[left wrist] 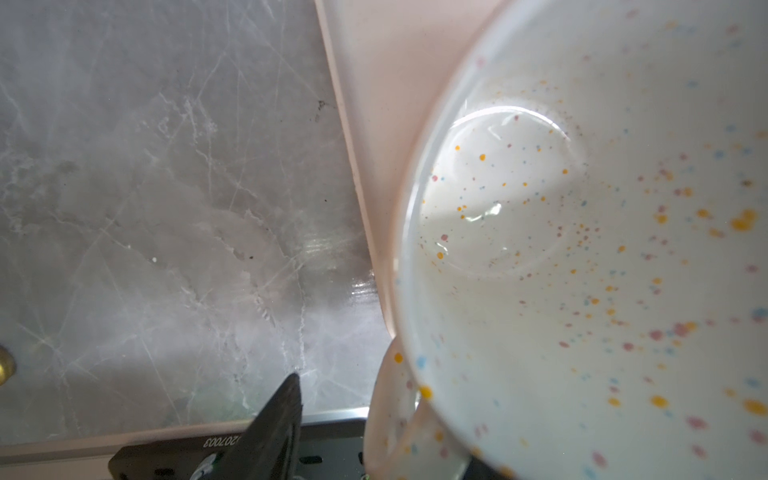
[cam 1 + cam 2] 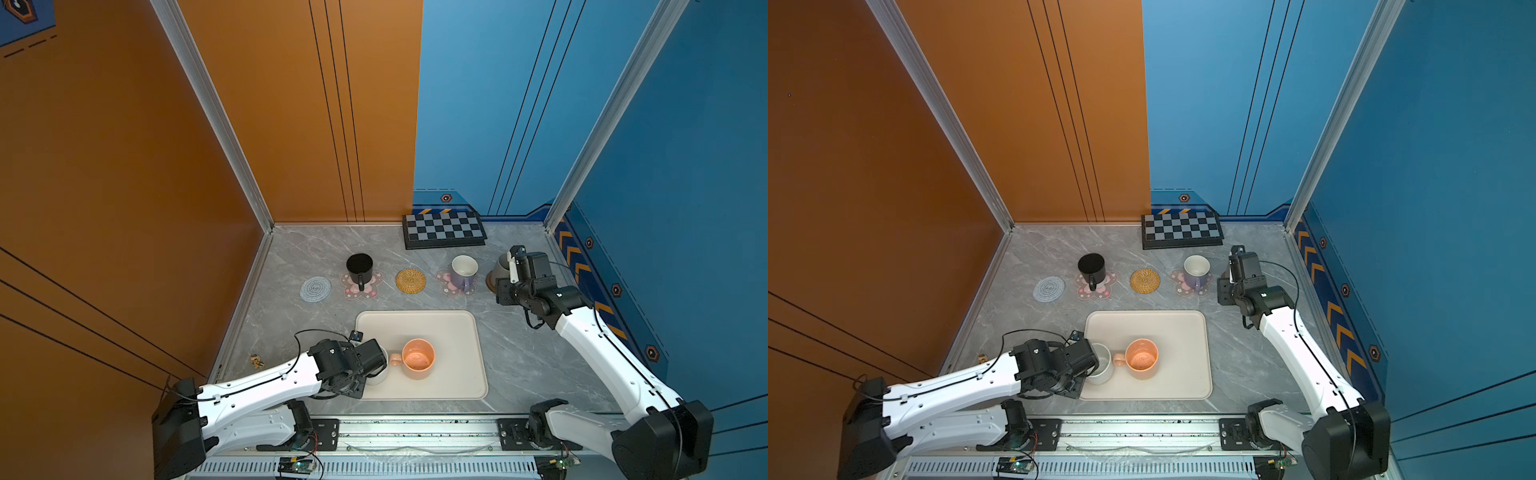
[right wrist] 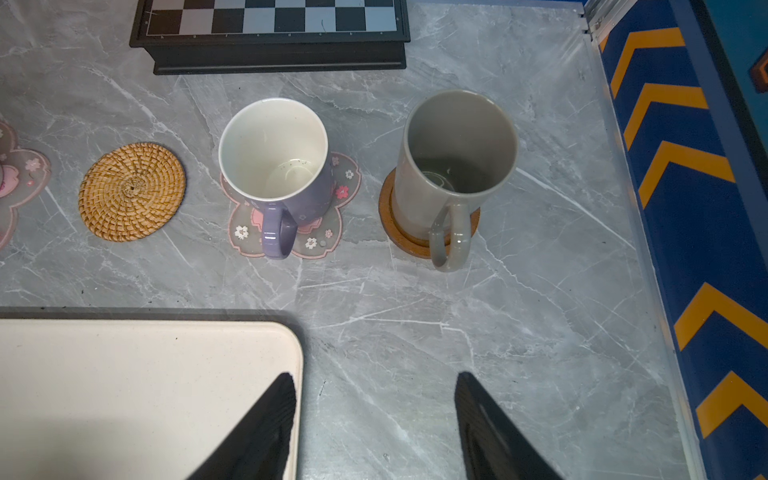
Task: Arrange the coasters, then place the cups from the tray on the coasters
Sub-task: 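Lower the left gripper over the white speckled mug on the tray, then position the left gripper around the white speckled mug rim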
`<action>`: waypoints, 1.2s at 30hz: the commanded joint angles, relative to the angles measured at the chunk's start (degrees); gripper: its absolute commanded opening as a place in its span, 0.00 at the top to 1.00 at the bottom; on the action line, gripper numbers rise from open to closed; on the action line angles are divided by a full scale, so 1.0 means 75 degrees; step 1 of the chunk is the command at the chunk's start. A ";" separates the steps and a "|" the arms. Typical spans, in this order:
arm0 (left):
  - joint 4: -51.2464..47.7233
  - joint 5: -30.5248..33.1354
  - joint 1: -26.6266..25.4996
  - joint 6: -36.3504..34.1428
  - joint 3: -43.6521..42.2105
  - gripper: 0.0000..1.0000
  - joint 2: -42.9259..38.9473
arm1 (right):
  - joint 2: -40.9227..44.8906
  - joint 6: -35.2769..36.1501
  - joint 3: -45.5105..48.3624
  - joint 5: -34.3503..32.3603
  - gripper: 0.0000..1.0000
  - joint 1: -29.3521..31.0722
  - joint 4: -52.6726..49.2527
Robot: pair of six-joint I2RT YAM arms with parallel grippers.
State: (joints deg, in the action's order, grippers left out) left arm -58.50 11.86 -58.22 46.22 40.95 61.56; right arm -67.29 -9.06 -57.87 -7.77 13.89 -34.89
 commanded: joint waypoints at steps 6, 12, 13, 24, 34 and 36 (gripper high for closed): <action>0.0610 -0.0075 0.0346 -0.1256 0.0398 0.43 0.0099 | 0.0079 -0.0048 0.0197 -0.0048 0.37 -0.0059 0.0047; 0.0941 -0.0265 0.0353 -0.1558 0.0458 0.48 0.0607 | 0.0080 -0.0049 0.0237 0.0028 0.37 -0.0071 0.0053; 0.0946 -0.0246 0.0347 -0.1573 0.0449 0.49 0.0627 | 0.0095 -0.0029 0.0249 0.0024 0.37 -0.0077 0.0048; 0.1427 -0.0403 0.0449 -0.1586 0.0283 0.72 0.0499 | 0.0147 -0.0026 0.0287 0.0087 0.36 -0.0143 0.0047; 0.1423 -0.0176 0.0618 -0.1395 0.0210 1.00 0.0813 | 0.0219 -0.0023 0.0247 0.0087 0.36 -0.0177 0.0018; 0.1415 -0.0311 0.0648 -0.1446 0.0207 1.00 0.0903 | 0.0228 -0.0034 0.0228 0.0095 0.36 -0.0177 0.0005</action>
State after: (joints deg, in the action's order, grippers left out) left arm -47.29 9.15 -54.48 34.98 43.13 66.52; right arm -66.85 -9.06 -56.38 -7.70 13.06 -34.83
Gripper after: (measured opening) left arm 0.202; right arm 0.636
